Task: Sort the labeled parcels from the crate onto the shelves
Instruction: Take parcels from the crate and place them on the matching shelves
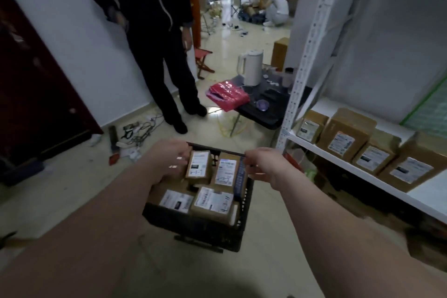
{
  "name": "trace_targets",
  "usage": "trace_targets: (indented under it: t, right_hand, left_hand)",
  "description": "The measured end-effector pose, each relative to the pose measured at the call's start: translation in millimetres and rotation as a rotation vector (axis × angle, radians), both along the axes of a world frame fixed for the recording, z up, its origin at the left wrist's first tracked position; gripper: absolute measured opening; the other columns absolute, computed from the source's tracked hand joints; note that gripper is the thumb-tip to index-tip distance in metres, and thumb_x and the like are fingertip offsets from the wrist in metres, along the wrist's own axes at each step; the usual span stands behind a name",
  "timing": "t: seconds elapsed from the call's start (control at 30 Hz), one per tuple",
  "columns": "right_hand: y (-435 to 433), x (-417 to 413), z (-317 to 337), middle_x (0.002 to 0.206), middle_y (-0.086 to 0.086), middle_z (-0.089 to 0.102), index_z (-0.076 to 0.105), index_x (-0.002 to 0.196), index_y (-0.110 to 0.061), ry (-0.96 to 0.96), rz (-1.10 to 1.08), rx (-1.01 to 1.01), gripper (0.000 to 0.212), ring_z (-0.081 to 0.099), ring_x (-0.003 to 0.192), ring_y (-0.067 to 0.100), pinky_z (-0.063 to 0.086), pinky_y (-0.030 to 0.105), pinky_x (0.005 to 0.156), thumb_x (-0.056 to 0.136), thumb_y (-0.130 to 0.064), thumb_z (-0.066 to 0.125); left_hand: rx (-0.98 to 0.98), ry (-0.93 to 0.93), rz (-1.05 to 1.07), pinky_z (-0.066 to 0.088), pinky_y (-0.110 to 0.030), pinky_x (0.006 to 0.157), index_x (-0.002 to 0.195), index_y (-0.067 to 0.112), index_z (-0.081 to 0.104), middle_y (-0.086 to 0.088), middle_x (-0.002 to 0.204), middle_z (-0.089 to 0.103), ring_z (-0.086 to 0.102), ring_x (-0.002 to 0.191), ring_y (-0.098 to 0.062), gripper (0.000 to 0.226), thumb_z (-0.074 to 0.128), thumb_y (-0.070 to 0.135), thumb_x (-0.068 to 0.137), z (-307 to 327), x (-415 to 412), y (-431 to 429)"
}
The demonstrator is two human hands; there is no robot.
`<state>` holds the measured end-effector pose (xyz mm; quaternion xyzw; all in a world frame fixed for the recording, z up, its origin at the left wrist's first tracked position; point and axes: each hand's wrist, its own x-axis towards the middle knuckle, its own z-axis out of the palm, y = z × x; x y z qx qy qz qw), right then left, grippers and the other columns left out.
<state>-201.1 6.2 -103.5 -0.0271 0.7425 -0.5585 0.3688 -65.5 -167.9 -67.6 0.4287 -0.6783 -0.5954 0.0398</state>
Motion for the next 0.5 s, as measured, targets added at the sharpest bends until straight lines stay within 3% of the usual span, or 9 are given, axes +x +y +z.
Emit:
trace_targets:
  t: [0.2, 0.33, 0.5]
  right_hand:
    - [-41.8, 32.5, -13.3, 0.084, 0.007, 0.060, 0.058, 0.083, -0.012, 0.005, 0.112, 0.042, 0.013, 0.053, 0.062, 0.016, 0.044, 0.027, 0.059, 0.096, -0.015, 0.056]
    - [-58.6, 37.1, -44.7, 0.083, 0.009, 0.061, 0.059, 0.087, -0.009, -0.041, 0.135, 0.093, 0.009, 0.052, 0.058, 0.017, 0.045, 0.027, 0.057, 0.096, -0.012, 0.056]
    - [-85.2, 29.2, -89.9, 0.090, 0.010, 0.066, 0.062, 0.087, -0.013, 0.004, 0.197, 0.199, 0.009, 0.059, 0.067, 0.018, 0.049, 0.027, 0.059, 0.094, -0.015, 0.056]
  left_hand:
    - [0.110, 0.059, 0.225, 0.050, -0.030, 0.068, 0.103, 0.011, 0.060, -0.009, 0.094, 0.063, 0.061, 0.079, -0.021, 0.012, 0.057, 0.017, 0.094, -4.0, 55.9, -38.1]
    - [0.157, 0.076, 0.274, 0.050, -0.031, 0.072, 0.096, 0.012, 0.063, -0.009, 0.089, 0.064, 0.060, 0.081, -0.022, 0.006, 0.059, 0.017, 0.093, -26.5, 71.9, -49.5]
    - [0.184, 0.003, 0.345, 0.050, -0.029, 0.064, 0.097, 0.010, 0.062, -0.009, 0.084, 0.064, 0.059, 0.071, -0.019, 0.008, 0.057, 0.015, 0.094, -60.4, 70.8, -78.3]
